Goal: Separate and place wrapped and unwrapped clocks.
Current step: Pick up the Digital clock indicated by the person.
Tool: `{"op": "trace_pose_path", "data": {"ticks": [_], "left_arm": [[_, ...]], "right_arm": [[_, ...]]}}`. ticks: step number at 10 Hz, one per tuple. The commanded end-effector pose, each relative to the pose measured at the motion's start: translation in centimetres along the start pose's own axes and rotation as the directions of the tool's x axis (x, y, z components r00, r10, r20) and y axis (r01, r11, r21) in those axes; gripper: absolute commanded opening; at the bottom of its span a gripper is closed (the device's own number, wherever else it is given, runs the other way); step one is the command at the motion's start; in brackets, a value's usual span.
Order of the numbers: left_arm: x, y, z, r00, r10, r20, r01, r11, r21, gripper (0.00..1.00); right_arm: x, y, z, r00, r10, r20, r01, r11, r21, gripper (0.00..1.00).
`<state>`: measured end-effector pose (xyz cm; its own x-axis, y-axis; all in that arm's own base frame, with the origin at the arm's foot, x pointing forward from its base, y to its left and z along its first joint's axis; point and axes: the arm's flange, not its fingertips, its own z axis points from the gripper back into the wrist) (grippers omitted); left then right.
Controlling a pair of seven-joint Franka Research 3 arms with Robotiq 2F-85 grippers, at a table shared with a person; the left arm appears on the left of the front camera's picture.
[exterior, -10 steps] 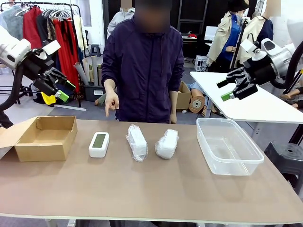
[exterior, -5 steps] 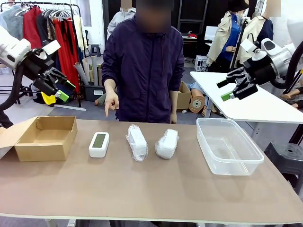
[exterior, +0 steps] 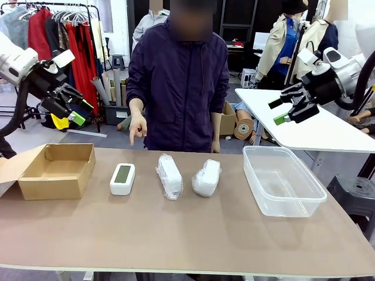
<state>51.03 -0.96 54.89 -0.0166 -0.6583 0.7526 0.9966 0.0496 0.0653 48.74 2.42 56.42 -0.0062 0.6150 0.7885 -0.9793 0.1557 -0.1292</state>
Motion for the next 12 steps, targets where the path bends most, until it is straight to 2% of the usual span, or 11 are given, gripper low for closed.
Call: {"op": "trace_pose_path", "data": {"ticks": [1,3,4,5,8,9,10,12], "left_arm": [[0.0,-0.1,0.1,1.0,0.0,0.003,0.0,1.0,0.002,1.0],[0.0,-0.1,0.1,1.0,0.0,0.003,0.0,1.0,0.002,1.0],[0.0,-0.1,0.1,1.0,0.0,0.003,0.0,1.0,0.002,1.0],[0.0,-0.1,0.1,1.0,0.0,0.003,0.0,1.0,0.002,1.0],[0.0,-0.1,0.1,1.0,0.0,0.003,0.0,1.0,0.002,1.0],[0.0,-0.1,0.1,1.0,0.0,0.003,0.0,1.0,0.002,1.0],[0.0,-0.1,0.1,1.0,0.0,0.003,0.0,1.0,0.002,1.0],[0.0,-0.1,0.1,1.0,0.0,0.003,0.0,1.0,0.002,1.0]], "right_arm": [[0.1,0.1,-0.1,1.0,0.004,0.003,-0.004,1.0,-0.005,1.0],[0.0,0.0,0.0,1.0,0.0,0.0,0.0,1.0,0.0,1.0],[1.4,0.1,-1.4,0.998,-0.068,0.015,0.067,0.997,0.034,1.0],[3.3,0.3,-3.1,0.992,-0.13,0.0,0.13,0.991,0.013,1.0],[8.9,1.4,-6.9,0.974,-0.218,-0.065,0.216,0.976,-0.039,1.0],[10.3,1.8,-8.3,0.964,-0.259,-0.06,0.256,0.965,-0.062,1.0],[12.7,1.6,-9.7,0.923,-0.375,-0.09,0.362,0.923,-0.129,1.0],[16.0,1.9,-11.3,0.871,-0.476,-0.12,0.447,0.87,-0.206,1.0]]}}
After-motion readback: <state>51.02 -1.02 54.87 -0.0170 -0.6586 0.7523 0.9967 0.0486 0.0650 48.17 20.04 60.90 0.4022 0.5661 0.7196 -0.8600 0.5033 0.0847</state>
